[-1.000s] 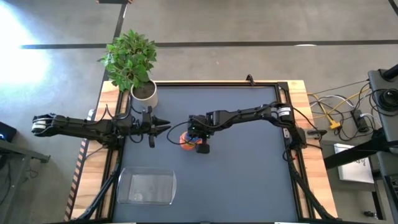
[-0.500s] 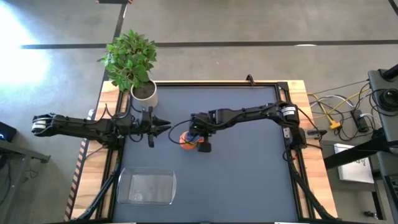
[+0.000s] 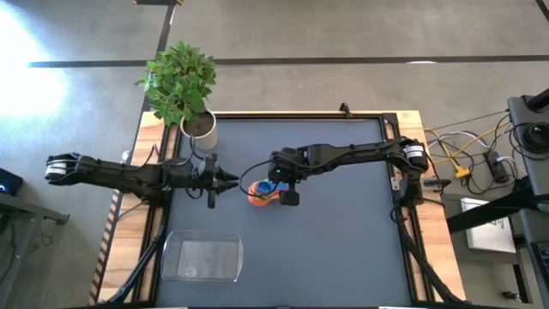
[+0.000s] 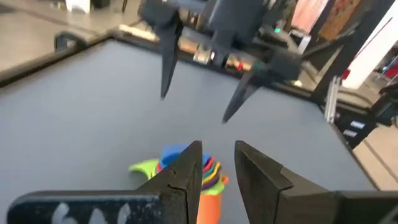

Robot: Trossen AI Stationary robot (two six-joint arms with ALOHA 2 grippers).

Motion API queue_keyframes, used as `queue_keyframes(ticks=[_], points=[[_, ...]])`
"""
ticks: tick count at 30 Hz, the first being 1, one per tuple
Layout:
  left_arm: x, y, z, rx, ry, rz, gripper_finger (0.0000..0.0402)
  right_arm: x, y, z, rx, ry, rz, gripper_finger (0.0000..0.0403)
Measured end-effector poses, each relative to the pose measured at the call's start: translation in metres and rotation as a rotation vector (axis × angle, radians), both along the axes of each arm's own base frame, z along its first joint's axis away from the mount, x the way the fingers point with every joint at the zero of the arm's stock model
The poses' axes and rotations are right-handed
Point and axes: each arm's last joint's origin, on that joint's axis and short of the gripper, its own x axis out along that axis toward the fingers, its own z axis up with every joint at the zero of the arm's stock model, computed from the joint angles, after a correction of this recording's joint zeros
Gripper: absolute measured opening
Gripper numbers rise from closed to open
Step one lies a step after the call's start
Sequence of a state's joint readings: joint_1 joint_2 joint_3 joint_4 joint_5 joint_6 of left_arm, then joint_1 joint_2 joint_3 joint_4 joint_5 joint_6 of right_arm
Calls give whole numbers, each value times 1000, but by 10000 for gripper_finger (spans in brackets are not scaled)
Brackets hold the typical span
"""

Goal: Nest measuring cups in basket
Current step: Adjust the stacked measuring cups

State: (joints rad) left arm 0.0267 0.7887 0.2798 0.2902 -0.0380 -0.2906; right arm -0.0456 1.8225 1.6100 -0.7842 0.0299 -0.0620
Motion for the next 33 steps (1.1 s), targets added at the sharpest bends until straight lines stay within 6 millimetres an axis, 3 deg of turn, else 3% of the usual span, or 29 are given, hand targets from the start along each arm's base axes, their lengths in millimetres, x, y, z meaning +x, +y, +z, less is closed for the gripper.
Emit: queue_keyframes(ticks=[8,14,19,24,33], points=[[11,0,-12,-53,54,13,77,0,0,0,-1,-1,2,386],[18,-5,-8,-80,42,-5,77,0,0,0,-12,-1,23,385],[26,-8,-3,-30,16,-2,77,0,0,0,-24,1,32,385],[33,-8,-10,4,47,-2,77,-7,-3,-4,-173,92,-19,381],[50,-9,-15,37,-41,-8,77,-12,-3,-10,-167,138,-50,351]])
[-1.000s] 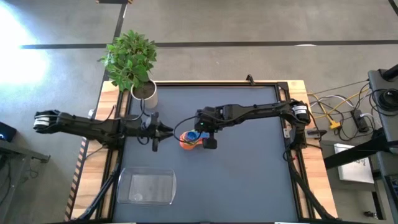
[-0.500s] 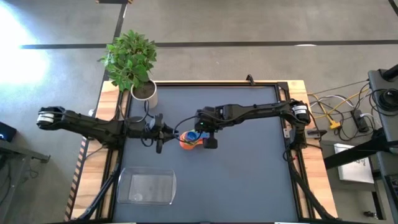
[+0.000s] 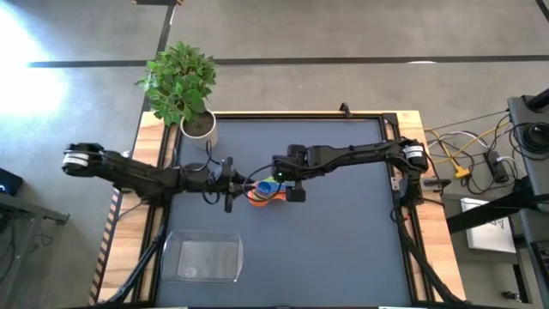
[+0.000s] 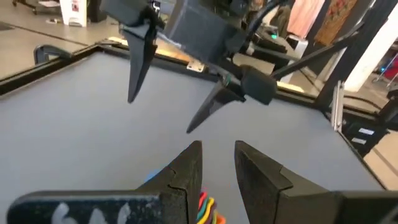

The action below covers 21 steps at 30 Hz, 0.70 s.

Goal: Nest measuring cups in basket
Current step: Adjust the stacked measuring cups

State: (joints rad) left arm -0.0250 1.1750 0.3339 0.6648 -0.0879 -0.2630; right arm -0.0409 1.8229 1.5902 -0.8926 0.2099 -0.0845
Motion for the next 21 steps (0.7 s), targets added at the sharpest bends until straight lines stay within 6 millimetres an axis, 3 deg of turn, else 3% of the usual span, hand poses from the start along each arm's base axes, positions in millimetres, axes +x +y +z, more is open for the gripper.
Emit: queue_keyframes(ticks=[5,14,21], points=[[12,0,-11,2,46,5,77,0,0,-3,2,2,-6,333],[57,-1,-21,-2,200,13,76,-11,6,9,0,-71,9,327],[61,-4,-22,-31,176,124,75,-29,8,10,10,-103,-12,327]])
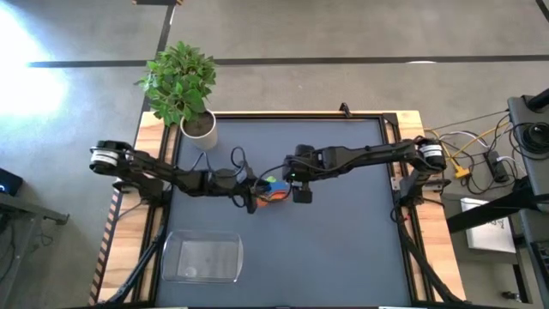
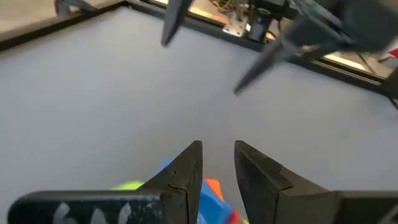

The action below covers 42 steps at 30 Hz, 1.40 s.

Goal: Nest measuring cups in basket
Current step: Adjust the stacked measuring cups

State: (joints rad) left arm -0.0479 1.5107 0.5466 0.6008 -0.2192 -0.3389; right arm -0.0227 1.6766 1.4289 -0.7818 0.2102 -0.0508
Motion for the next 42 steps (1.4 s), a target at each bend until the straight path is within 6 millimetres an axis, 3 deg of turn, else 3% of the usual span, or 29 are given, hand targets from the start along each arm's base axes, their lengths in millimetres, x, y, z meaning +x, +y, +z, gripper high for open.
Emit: queue_keyframes(ticks=[10,18,24,35,42], points=[[-22,-26,-15,-52,53,35,75,-25,6,5,14,-81,-11,327],[-35,-41,-20,-73,64,14,75,-26,8,13,-4,-180,48,327],[-40,-40,-18,-68,105,-4,75,-8,12,4,59,-268,172,327],[-45,-39,-17,-72,150,6,75,31,13,-39,10,-179,272,327],[-46,-39,-18,-72,161,8,75,53,14,-43,38,-153,318,327]])
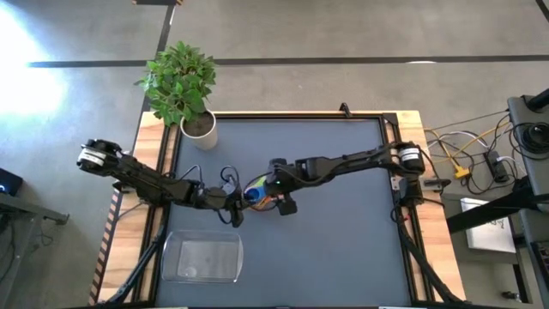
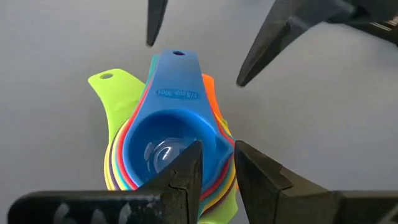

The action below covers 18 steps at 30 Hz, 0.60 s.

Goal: Nest measuring cups in basket
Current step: Adjust the stacked measuring cups

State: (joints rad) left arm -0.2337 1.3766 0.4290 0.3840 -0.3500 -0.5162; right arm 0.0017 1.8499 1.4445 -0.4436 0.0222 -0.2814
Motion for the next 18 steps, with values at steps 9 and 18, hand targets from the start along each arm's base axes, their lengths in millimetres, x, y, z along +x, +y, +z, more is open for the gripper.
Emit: queue_keyframes(ticks=[9,18], points=[[-5,4,17,46,-78,91,75,9,0,1,-29,26,33,354],[-14,17,24,72,-58,217,75,-11,13,22,-105,79,-3,322]])
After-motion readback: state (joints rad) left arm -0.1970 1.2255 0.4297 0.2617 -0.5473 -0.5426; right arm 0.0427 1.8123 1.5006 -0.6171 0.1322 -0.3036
